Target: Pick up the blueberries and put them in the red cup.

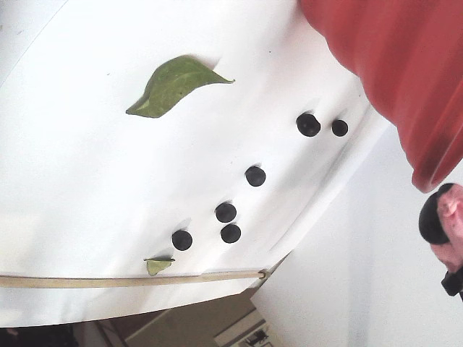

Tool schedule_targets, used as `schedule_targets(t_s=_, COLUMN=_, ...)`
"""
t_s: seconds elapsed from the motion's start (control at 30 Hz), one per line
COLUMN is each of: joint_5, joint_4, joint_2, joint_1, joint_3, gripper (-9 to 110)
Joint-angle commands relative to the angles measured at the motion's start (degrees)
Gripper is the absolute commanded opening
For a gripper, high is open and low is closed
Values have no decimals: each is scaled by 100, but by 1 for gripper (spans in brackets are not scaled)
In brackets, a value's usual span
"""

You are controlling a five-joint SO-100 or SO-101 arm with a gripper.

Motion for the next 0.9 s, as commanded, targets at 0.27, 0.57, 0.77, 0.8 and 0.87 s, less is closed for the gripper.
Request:
schedule_targets(t_s=0.27, joint_5=-369, joint_4=-123, joint_2=-79, joint_1=246, joint_3=-932, gripper=15)
schedule_targets(t_s=0.57, joint_5=-606, joint_4=-325, joint_2=114, joint_1=475, joint_3=-765, gripper=19)
schedule_targets(t_s=0.77, joint_5=-747, joint_4=-246, joint_2=431, joint_1=668, joint_3=-545, gripper=19)
schedule_targets(t_s=0.8, joint_5=-773, joint_4=-229, joint_2=501, joint_1=712, joint_3=-483, gripper=18)
schedule_targets(t_s=0.87, joint_5=-800, joint_4=-193, joint_2=615, joint_1=791, joint_3=-422, gripper=18)
